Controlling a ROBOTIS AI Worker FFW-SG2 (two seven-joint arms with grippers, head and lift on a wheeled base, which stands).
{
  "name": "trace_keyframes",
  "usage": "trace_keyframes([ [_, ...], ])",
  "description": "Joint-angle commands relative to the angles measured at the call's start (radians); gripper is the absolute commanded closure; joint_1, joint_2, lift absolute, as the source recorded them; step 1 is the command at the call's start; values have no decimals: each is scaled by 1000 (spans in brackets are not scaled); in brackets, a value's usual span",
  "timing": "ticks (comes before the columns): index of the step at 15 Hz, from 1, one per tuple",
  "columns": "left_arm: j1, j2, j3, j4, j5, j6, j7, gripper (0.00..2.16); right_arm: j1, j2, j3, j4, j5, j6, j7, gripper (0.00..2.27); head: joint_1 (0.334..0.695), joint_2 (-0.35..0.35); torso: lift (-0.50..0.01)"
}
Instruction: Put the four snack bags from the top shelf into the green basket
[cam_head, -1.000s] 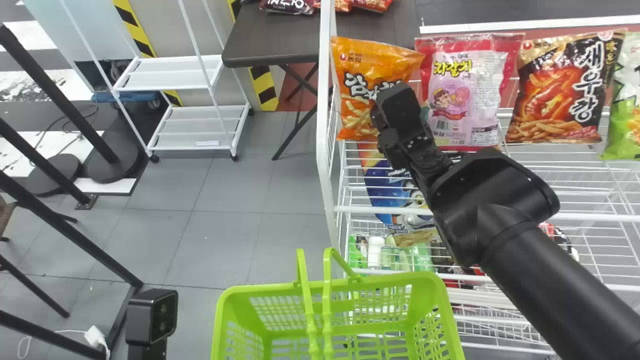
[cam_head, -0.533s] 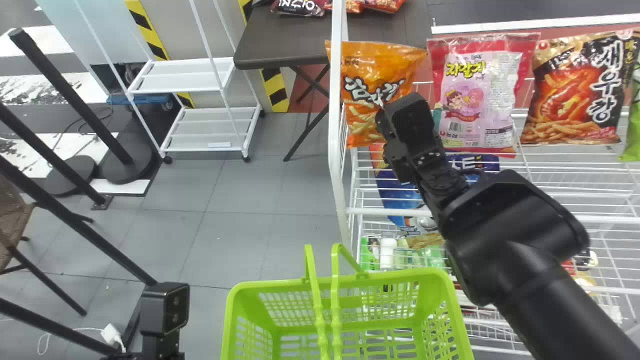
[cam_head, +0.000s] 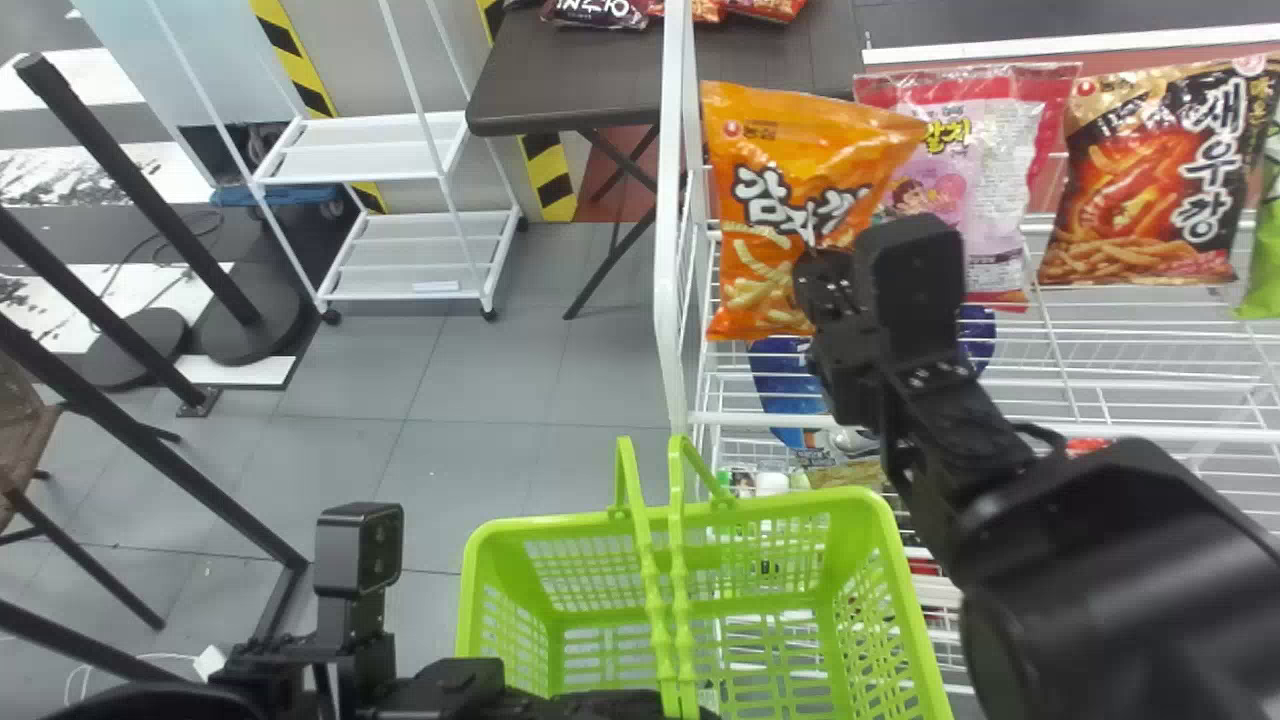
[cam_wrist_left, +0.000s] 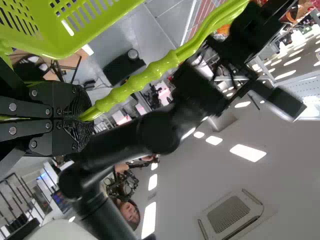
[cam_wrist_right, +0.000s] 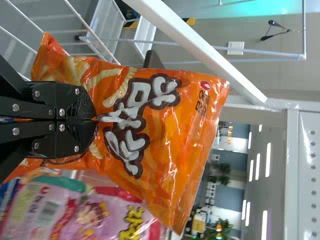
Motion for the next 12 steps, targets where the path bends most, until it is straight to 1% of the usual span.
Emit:
trace_keyframes([
  [1,-20,-6,-13,3,-23,17,-11,2148,167,-41,-36,-236,-7,104,5,2250,695,142,-5],
  [3,-44,-6,-20,26,-31,23,-11,2148,302,-99,-75,-392,-41,144,25,2250,695,114,-5],
  [4,-57,-12,-22,36,-43,29,-11,2148,366,-118,-100,-449,-64,144,31,2250,695,79,-5],
  [5,-69,-17,-22,49,-52,32,-11,2148,437,-142,-115,-509,-69,141,37,2250,695,65,-5],
  [6,-77,-17,-20,56,-57,29,-11,2148,495,-158,-128,-559,-77,141,45,2250,695,48,-5],
  [7,-77,-23,-14,59,-60,32,-11,2148,543,-176,-143,-604,-103,147,69,2250,695,34,-5],
  [9,-77,-35,-13,67,-67,63,-11,2148,598,-176,-157,-661,-144,254,129,2250,695,22,-5],
  [10,-77,-40,-13,67,-67,66,-11,2148,615,-176,-149,-676,-147,313,152,2250,695,35,-5],
  [12,-77,-54,-11,64,-67,81,-11,2148,624,-184,-121,-688,-144,429,167,2250,695,57,-5],
])
